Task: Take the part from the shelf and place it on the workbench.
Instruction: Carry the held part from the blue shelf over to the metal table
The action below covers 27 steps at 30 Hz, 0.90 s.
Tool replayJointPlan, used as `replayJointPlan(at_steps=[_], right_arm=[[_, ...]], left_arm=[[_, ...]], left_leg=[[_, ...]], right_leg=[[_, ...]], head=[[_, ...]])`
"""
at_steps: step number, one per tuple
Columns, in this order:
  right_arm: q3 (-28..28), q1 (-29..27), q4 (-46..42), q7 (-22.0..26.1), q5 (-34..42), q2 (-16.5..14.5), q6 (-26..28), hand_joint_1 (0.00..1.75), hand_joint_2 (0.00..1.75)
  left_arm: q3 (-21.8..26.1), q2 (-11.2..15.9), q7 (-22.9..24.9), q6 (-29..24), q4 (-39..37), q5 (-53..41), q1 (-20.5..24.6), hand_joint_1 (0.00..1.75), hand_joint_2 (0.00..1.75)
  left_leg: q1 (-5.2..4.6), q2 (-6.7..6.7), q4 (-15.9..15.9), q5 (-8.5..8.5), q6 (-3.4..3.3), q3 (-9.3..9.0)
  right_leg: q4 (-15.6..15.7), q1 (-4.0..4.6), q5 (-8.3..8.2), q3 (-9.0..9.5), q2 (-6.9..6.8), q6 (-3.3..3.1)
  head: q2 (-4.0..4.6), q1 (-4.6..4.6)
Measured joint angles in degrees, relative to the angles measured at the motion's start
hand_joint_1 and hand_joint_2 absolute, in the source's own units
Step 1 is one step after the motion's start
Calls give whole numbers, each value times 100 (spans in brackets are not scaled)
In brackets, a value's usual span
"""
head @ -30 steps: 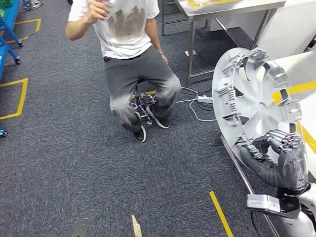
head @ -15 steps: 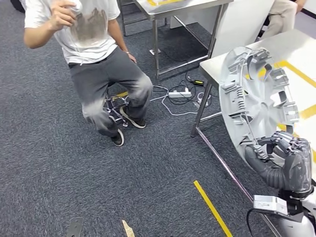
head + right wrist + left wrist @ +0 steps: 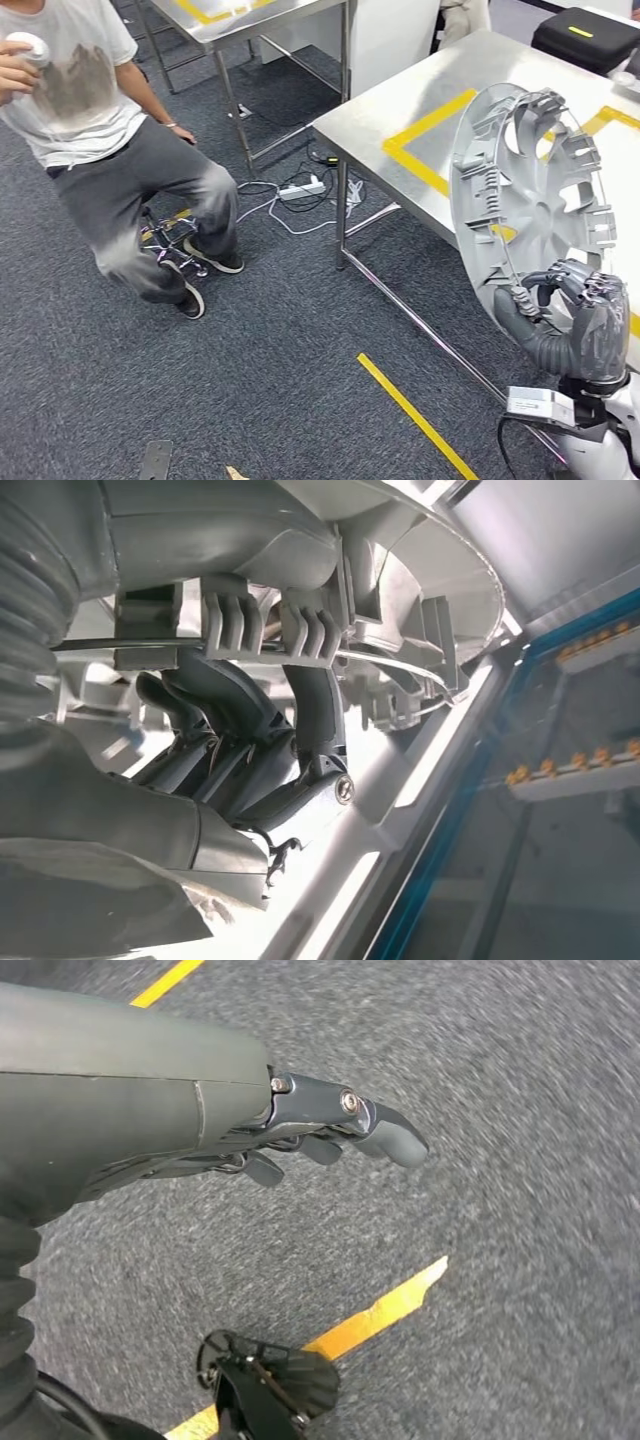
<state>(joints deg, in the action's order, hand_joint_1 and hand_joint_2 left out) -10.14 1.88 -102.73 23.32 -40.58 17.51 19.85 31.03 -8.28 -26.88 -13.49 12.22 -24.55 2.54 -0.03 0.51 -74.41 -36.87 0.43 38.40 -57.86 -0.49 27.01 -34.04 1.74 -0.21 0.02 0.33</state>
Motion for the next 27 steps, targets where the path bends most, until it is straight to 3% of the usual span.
replayJointPlan(at_steps=[1,2,4,6,7,8,9,11,13,15,16,17,19,21,22,24,26,27], right_arm=[[1,0,6,-1,-1,-5,0,175,175],[1,-1,9,-1,-1,-9,0,175,175],[2,1,14,-2,-1,-19,0,175,175],[-1,6,24,-7,-38,-29,5,175,175],[-2,9,32,-15,-92,-34,12,175,175],[-2,16,42,-32,-175,-36,21,175,175],[-2,26,58,-53,-268,-38,34,175,175],[-17,112,110,-94,-418,-40,63,175,175],[-58,237,178,-121,-504,-52,99,175,175],[-102,302,247,-152,-575,-66,156,175,175],[-120,312,278,-169,-607,-69,196,175,175],[-134,316,304,-193,-643,-70,240,175,175],[-150,323,341,-231,-708,-70,322,175,175],[-153,319,363,-253,-754,-70,383,175,175],[-153,308,371,-257,-761,-70,401,175,175],[-145,274,375,-258,-739,-69,410,175,175],[-131,255,377,-256,-679,-68,399,175,175],[-125,249,377,-254,-649,-68,396,175,175]], left_arm=[[1,-2,0,-1,0,0,-6,0,175],[1,-3,0,-1,0,0,-7,0,175],[4,6,0,-2,0,0,-6,0,175],[8,14,3,-2,0,-6,-7,0,175],[9,14,7,0,0,-16,-6,0,175],[9,4,14,5,0,-36,0,0,175],[10,-4,22,14,1,-62,11,0,175],[13,-30,33,32,2,-109,33,0,175],[14,-49,38,42,2,-140,42,0,175],[14,-68,42,39,2,-166,43,0,175],[14,-79,44,28,2,-175,47,0,175],[14,-90,50,15,2,-178,53,0,175],[15,-101,61,16,2,-181,64,0,175],[16,-100,63,38,2,-192,72,0,175],[16,-98,71,39,2,-205,76,0,175],[17,-104,102,23,2,-237,89,0,175],[17,-119,127,9,2,-275,104,0,175],[17,-126,129,6,2,-292,105,0,175]], left_leg=[[-1,-16,22,96,-20,6],[-3,-54,264,294,-49,-86],[6,-347,1039,729,-132,-396],[16,-641,1527,887,-178,-583],[15,-681,1581,872,-183,-601],[12,-614,1621,876,-186,-611],[17,-532,1655,895,-200,-620],[38,-347,1743,939,-244,-647],[36,-160,1769,951,-272,-653],[33,23,1764,940,-276,-654],[36,108,1763,931,-269,-659],[42,186,1762,919,-255,-670],[41,322,1752,881,-204,-706],[9,436,1718,842,-143,-726],[-9,490,1705,828,-121,-733],[-3,565,1686,791,-74,-754],[30,376,1483,614,-19,-697],[44,224,1199,441,1,-580]], right_leg=[[-4,7,-1,2,94,-1],[-7,11,-2,6,189,0],[-19,12,-8,-1,361,15],[-32,-14,-30,-50,515,62],[-30,-32,-49,-81,590,98],[-15,-49,-73,-109,671,140],[-14,-51,-75,-147,657,175],[-212,-27,70,-288,349,240],[-839,-27,405,-587,-41,296],[-1453,-56,605,-862,-140,353],[-1501,-70,558,-873,-158,376],[-1309,-83,410,-764,-190,395],[-528,-76,74,-327,-391,416],[-25,-43,-43,-45,-547,353],[19,-21,-17,-20,-550,304],[12,-25,-29,-35,-410,206],[17,-40,-38,-33,-291,123],[22,-48,-45,-29,-239,86]], head=[[0,1],[0,0],[0,-4],[0,-2],[0,2],[0,7],[0,7],[0,-32],[0,-68],[0,-70],[0,-72],[0,-73],[0,-75],[-1,-75],[-1,-74],[0,-74],[0,-64],[0,-57]])
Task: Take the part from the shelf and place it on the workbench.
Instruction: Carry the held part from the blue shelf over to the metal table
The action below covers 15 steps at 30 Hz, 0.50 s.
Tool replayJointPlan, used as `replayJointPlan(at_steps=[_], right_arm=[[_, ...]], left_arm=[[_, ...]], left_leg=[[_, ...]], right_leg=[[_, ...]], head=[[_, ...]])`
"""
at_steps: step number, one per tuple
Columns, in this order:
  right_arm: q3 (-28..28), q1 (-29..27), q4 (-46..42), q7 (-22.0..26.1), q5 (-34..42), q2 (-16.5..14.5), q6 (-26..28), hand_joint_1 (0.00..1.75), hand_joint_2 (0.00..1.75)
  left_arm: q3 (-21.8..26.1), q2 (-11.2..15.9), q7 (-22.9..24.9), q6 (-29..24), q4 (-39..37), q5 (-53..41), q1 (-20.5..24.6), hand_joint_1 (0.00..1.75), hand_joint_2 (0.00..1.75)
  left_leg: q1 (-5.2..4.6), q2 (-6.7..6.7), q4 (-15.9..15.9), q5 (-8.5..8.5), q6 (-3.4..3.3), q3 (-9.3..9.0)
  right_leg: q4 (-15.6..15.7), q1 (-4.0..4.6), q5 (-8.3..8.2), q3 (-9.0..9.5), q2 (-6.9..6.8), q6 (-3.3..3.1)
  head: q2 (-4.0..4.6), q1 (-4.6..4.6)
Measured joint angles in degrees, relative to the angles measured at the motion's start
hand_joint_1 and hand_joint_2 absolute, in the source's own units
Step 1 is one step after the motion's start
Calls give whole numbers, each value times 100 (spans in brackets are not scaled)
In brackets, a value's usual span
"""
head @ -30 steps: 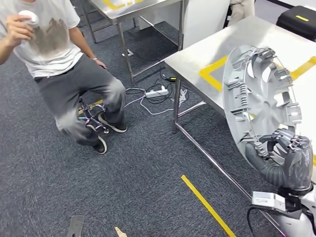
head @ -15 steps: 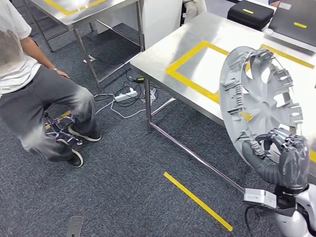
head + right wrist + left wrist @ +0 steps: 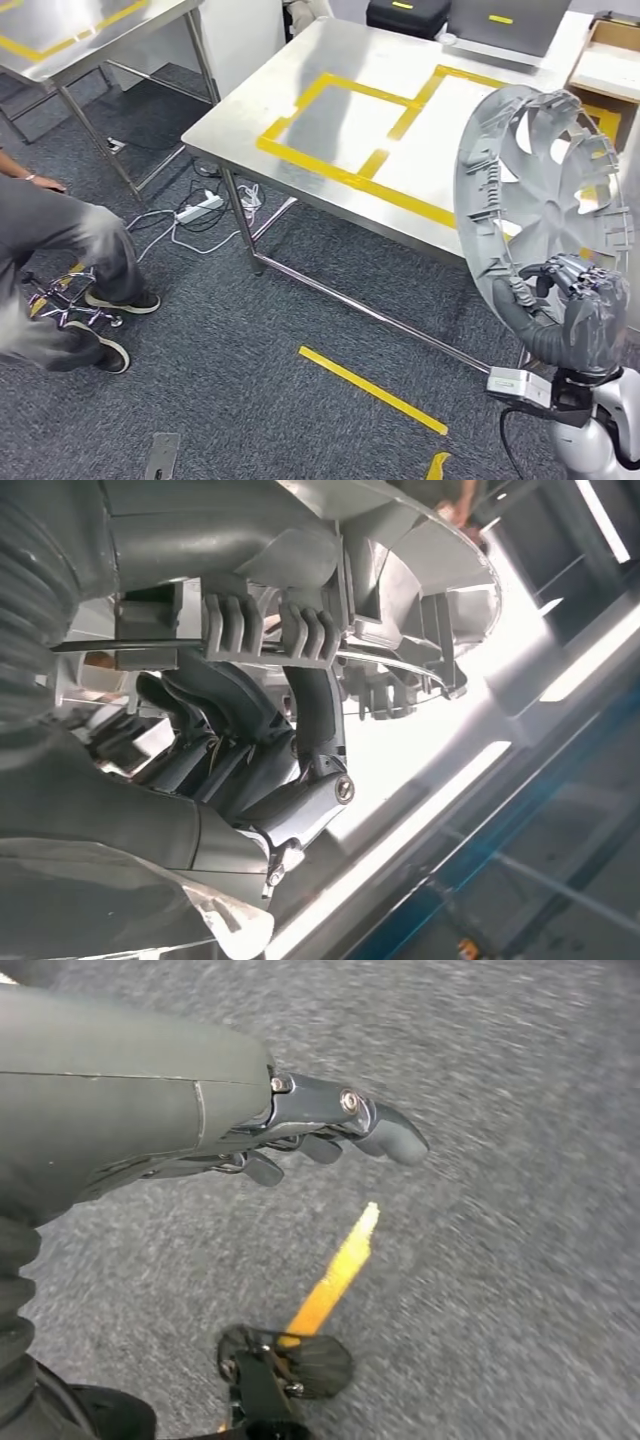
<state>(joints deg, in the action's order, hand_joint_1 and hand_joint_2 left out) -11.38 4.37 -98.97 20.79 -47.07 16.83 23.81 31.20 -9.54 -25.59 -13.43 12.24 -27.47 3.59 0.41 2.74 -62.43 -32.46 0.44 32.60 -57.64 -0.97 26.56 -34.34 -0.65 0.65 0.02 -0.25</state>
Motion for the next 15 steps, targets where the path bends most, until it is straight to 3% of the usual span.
replayJointPlan(at_steps=[2,3,4,5,7,9,13,15], right_arm=[[3,-24,0,22,45,-1,-2,175,175],[4,-47,1,40,54,-1,-1,175,175],[9,-70,2,56,47,-1,2,175,175],[16,-90,3,67,33,0,4,175,175],[32,-110,4,74,3,0,6,175,175],[41,-122,7,78,-9,0,7,175,175],[51,-154,15,83,-24,1,11,175,175],[59,-155,16,83,-25,2,12,175,175]], left_arm=[[-1,-10,3,-7,0,-22,-7,0,175],[-1,-11,8,-12,0,-33,-12,0,175],[-1,-13,21,-16,0,-45,-13,0,175],[0,-14,39,-20,0,-56,-12,0,175],[1,-10,72,-21,0,-66,-9,0,175],[3,-5,85,-21,0,-66,-1,0,175],[4,-9,92,-21,0,-65,7,0,175],[6,-11,92,-22,0,-64,9,0,175]], left_leg=[[3,-191,-798,-362,2,361],[1,-216,-1115,-451,-5,520],[-1,-226,-1230,-422,-19,594],[-3,-230,-1130,-284,-42,574],[-16,-270,-414,166,-120,294],[-34,-331,219,419,-177,45],[-36,-335,441,462,-208,-8],[-7,-307,500,511,-254,-17]], right_leg=[[-1,9,-1,-2,97,-45],[-2,17,-1,-1,145,-55],[-3,27,-1,2,194,-59],[-5,35,-1,8,243,-58],[-6,45,-1,22,314,-55],[-25,60,-4,6,362,-24],[-39,41,-1,-71,359,107],[-349,36,219,-227,243,171]], head=[[0,9],[0,10],[0,13],[0,14],[0,14],[-1,13],[0,5],[0,-13]])
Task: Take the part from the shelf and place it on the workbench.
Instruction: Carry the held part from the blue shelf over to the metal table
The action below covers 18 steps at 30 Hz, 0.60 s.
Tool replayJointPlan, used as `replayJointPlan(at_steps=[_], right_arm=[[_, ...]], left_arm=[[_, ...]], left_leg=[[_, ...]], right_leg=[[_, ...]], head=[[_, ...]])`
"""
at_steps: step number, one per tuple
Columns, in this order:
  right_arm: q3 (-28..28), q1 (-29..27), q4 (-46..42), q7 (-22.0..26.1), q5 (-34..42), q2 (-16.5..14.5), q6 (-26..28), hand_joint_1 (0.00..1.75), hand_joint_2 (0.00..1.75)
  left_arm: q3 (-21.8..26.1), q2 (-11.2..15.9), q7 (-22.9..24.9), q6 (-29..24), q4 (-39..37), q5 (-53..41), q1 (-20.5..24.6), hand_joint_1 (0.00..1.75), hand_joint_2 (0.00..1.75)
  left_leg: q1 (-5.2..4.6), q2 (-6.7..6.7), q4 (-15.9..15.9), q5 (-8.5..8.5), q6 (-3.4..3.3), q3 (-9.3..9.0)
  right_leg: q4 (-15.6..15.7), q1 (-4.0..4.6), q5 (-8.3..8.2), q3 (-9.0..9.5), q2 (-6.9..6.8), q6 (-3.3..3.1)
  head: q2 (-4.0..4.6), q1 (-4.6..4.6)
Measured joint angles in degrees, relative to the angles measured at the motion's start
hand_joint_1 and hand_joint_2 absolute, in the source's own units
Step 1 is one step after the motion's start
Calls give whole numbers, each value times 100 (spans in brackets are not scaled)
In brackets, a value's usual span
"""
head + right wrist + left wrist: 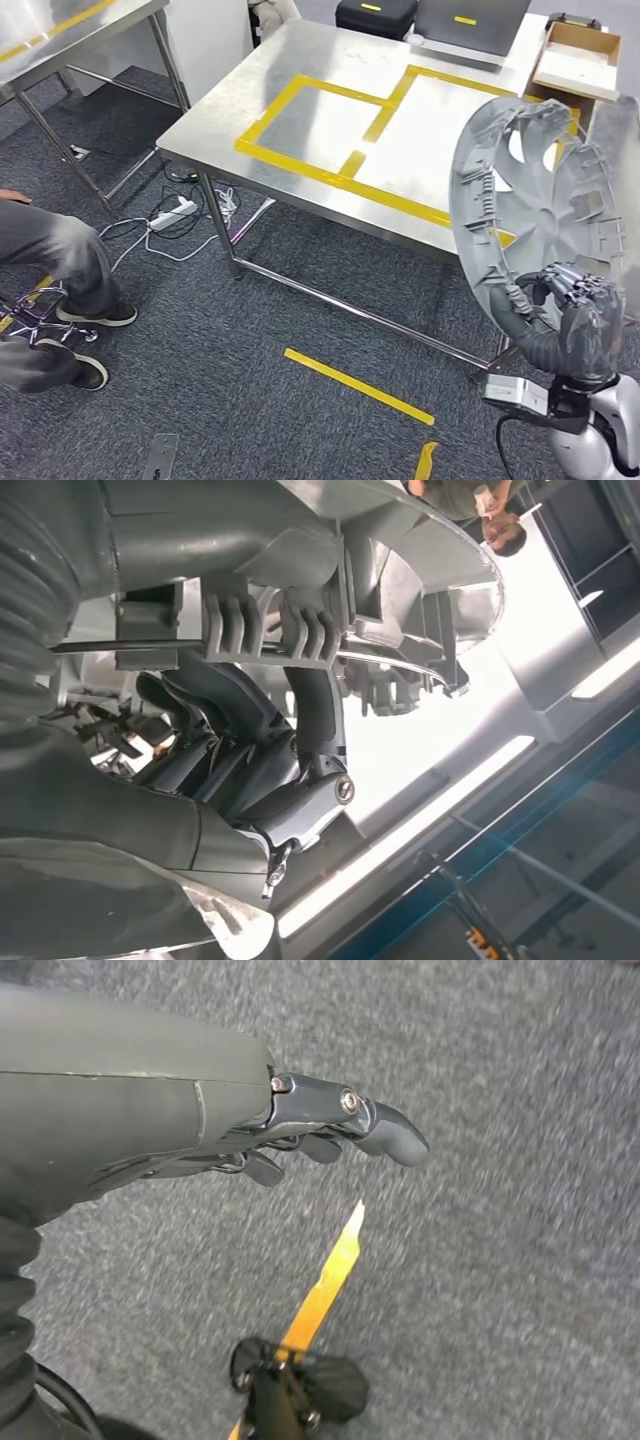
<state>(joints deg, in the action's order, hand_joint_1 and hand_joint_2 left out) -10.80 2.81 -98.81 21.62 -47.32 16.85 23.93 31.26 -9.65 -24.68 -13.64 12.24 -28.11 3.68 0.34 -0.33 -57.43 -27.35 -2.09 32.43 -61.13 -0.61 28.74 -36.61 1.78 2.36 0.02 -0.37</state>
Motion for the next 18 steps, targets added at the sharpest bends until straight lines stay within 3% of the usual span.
replayJointPlan(at_steps=[2,4,5,8,10,14,16,18], right_arm=[[-1,-6,5,3,0,1,1,175,175],[-3,-16,16,6,0,1,1,175,175],[-2,-17,21,6,0,1,0,175,175],[9,-10,24,5,0,1,1,175,175],[15,-4,27,8,-1,1,1,175,175],[20,-14,30,4,-2,1,1,175,175],[22,-13,30,2,2,1,0,175,175],[21,-16,30,8,30,1,-2,175,175]], left_arm=[[1,-2,0,0,0,0,-8,0,175],[2,-4,0,1,0,0,-22,0,175],[2,-6,0,1,0,0,-25,0,175],[2,-15,0,1,0,-1,-18,0,175],[2,-15,1,1,0,-1,-17,0,175],[2,-14,2,1,0,-1,-16,0,175],[2,-14,2,1,0,-2,-14,0,175],[2,-14,2,0,0,-2,-23,0,175]], left_leg=[[1,29,5,11,-18,11],[2,62,1,10,-17,15],[4,75,-1,8,-13,12],[-3,92,-33,-23,39,3],[-26,95,-71,-36,99,26],[-19,103,-184,-124,192,67],[-12,87,-686,-434,238,272],[-12,82,-1463,-773,252,613]], right_leg=[[-727,-14,376,-324,-111,53],[-1257,-25,533,-549,-137,88],[-1221,-31,454,-518,-143,98],[-127,-45,-39,75,-210,105],[290,-31,-113,308,-234,55],[304,-26,-107,312,-203,-99],[313,-35,-114,318,-199,-169],[312,-21,-111,317,-187,-204]], head=[[0,-15],[0,-15],[0,-16],[0,-19],[0,-11],[0,8],[0,22],[0,31]])
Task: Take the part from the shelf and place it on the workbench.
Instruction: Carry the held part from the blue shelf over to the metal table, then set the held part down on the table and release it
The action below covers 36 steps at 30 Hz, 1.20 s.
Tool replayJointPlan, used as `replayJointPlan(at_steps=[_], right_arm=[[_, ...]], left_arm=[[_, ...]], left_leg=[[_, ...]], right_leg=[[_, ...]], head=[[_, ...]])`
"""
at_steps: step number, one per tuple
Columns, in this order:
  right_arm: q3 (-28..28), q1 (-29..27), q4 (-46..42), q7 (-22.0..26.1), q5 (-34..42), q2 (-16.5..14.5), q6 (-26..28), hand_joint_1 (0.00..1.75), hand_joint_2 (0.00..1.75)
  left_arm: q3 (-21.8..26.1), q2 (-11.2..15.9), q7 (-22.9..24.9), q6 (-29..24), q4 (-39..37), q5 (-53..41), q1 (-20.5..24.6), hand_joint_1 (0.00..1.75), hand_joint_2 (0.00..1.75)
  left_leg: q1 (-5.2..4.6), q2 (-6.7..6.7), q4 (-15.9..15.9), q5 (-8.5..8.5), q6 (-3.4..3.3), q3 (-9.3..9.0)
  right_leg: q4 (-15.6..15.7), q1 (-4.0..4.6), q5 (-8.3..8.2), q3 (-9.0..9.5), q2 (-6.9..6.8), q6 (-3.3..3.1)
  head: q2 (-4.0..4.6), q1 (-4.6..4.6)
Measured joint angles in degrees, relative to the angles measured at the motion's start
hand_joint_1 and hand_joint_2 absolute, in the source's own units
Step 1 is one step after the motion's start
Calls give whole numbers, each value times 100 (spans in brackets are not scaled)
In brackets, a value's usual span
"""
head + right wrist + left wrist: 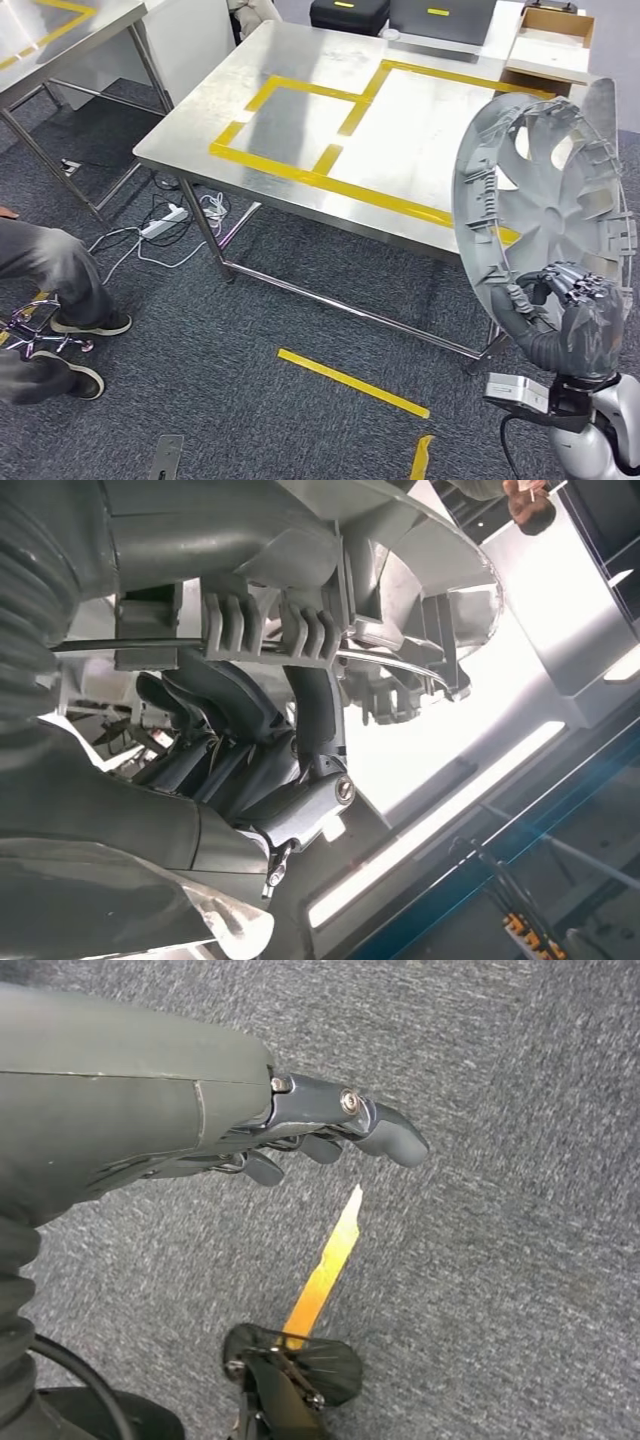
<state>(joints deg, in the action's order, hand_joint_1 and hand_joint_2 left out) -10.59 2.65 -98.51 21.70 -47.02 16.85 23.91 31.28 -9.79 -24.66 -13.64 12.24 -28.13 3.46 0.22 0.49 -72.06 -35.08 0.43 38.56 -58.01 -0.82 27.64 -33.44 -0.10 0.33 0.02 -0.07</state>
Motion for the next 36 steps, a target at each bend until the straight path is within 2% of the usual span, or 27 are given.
replayJointPlan(at_steps=[1,2,3,5,6,7,10,11,12,13,15,16,17,18,20,21,22,23,25,27,29,31,32,33,34,35,36], right_arm=[[-1,-3,0,3,24,0,-1,175,175],[1,-6,0,6,45,0,-2,175,175],[3,-9,0,8,59,0,-2,175,175],[6,-13,0,12,76,0,-1,175,175],[8,-16,0,14,88,0,0,175,175],[13,-20,0,15,104,0,1,175,175],[49,-43,-1,16,137,-2,5,175,175],[69,-50,-2,16,146,-2,6,175,175],[89,-54,-3,17,155,-2,7,175,175],[103,-61,-4,20,161,-2,7,175,175],[112,-77,-4,29,164,-2,7,175,175],[113,-87,-3,33,164,-2,7,175,175],[114,-93,-3,36,164,-2,7,175,175],[115,-95,-2,35,164,-2,6,175,175],[119,-91,-2,34,163,-2,5,175,175],[119,-85,-2,34,162,-3,4,175,175],[118,-81,-2,34,161,-4,4,175,175],[117,-80,-2,33,160,-5,3,175,175],[117,-85,-2,29,157,-7,3,175,175],[127,-86,-2,22,156,-7,3,175,175],[136,-84,-2,18,156,-7,2,175,175],[135,-83,-2,20,152,-8,1,175,175],[134,-83,-2,19,152,-10,1,175,175],[134,-83,-1,15,152,-11,1,175,175],[134,-83,-1,11,153,-13,1,175,175],[135,-83,0,8,154,-15,1,175,175],[135,-81,2,7,154,-19,1,175,175]], left_arm=[[0,0,0,-1,0,-1,-7,0,175],[0,0,0,-1,0,-2,-12,0,175],[0,0,0,-2,0,-7,-16,0,175],[1,5,0,-5,0,-16,-17,0,175],[2,8,-1,-8,0,-20,-15,0,175],[3,10,-1,-10,0,-25,-12,0,175],[5,5,-1,-16,0,-37,-12,0,175],[6,3,-2,-16,0,-38,-11,0,175],[7,-1,-2,-16,0,-41,-6,0,175],[8,-3,-1,-16,0,-45,1,0,175],[9,-9,2,-7,0,-56,5,0,175],[9,-15,5,-2,0,-59,2,0,175],[9,-19,7,4,0,-61,0,0,175],[9,-23,9,8,0,-64,0,0,175],[10,-26,9,20,0,-71,1,0,175],[10,-25,9,25,0,-79,4,0,175],[11,-25,9,27,0,-89,6,0,175],[11,-24,11,29,0,-99,6,0,175],[12,-26,16,31,0,-113,7,0,175],[12,-26,18,31,1,-116,13,0,175],[11,-26,18,31,1,-118,16,0,175],[11,-26,18,31,0,-119,7,0,175],[11,-26,18,31,0,-120,1,0,175],[11,-26,18,30,0,-120,-2,0,175],[12,-26,18,28,0,-121,-5,0,175],[13,-26,18,26,0,-122,-6,0,175],[16,-19,20,24,0,-123,-7,0,175]], left_leg=[[-1,-1,-241,-54,-7,111],[-3,-2,-271,6,-26,130],[-9,-5,-75,169,-57,45],[-34,-29,683,567,-158,-299],[-46,-43,1020,682,-199,-448],[-58,-55,1225,727,-223,-534],[-60,-58,1367,737,-236,-562],[-46,-54,1400,757,-253,-570],[-29,-49,1432,778,-271,-577],[-15,-45,1452,793,-284,-581],[-16,-42,1454,793,-298,-571],[-15,-39,1453,789,-299,-571],[-11,-37,1452,782,-297,-575],[-4,-36,1449,773,-288,-584],[10,-37,1432,741,-246,-610],[4,-40,1406,719,-213,-609],[-7,-42,1388,705,-179,-604],[-21,-44,1373,695,-149,-596],[-25,-39,1372,682,-105,-598],[-11,-36,1226,584,-52,-557],[-2,-38,638,314,-4,-288],[0,-38,-109,70,8,116],[0,-38,-291,82,0,245],[-2,-38,-269,207,-20,283],[-7,-41,-41,427,-50,228],[-20,-48,330,689,-100,108],[-39,-58,660,874,-155,-16]], right_leg=[[-1,10,1,2,10,-6],[-1,22,1,5,24,-8],[-1,35,1,11,39,-9],[-2,63,2,23,67,-6],[-7,75,2,17,78,0],[-11,79,-2,4,82,16],[-11,64,-12,-44,82,97],[-50,60,30,-73,75,127],[-179,58,123,-140,68,156],[-434,49,273,-264,60,181],[-1180,29,604,-608,55,230],[-1479,16,686,-754,54,252],[-1588,5,663,-811,50,272],[-1462,-8,532,-754,43,288],[-729,-40,168,-384,4,322],[-363,-44,63,-187,-11,320],[-132,-42,27,-58,-23,299],[-29,-35,49,4,-25,268],[-22,-25,69,18,-8,178],[-11,-35,89,55,-1,100],[-4,-41,125,112,-1,26],[-5,-31,176,168,7,-11],[-6,-24,206,204,17,-16],[-6,-17,239,248,29,-15],[-6,-9,277,301,43,-10],[-2,-6,321,347,54,1],[-1,4,365,376,62,25]], head=[[0,-1],[0,-1],[0,-1],[0,-4],[0,-5],[0,-7],[0,-4],[0,-10],[0,-20],[0,-27],[0,-38],[0,-36],[0,-37],[0,-38],[0,-39],[0,-46],[0,-47],[0,-43],[0,-28],[0,-13],[0,4],[0,9],[0,9],[0,10],[0,9],[0,9],[0,1]])
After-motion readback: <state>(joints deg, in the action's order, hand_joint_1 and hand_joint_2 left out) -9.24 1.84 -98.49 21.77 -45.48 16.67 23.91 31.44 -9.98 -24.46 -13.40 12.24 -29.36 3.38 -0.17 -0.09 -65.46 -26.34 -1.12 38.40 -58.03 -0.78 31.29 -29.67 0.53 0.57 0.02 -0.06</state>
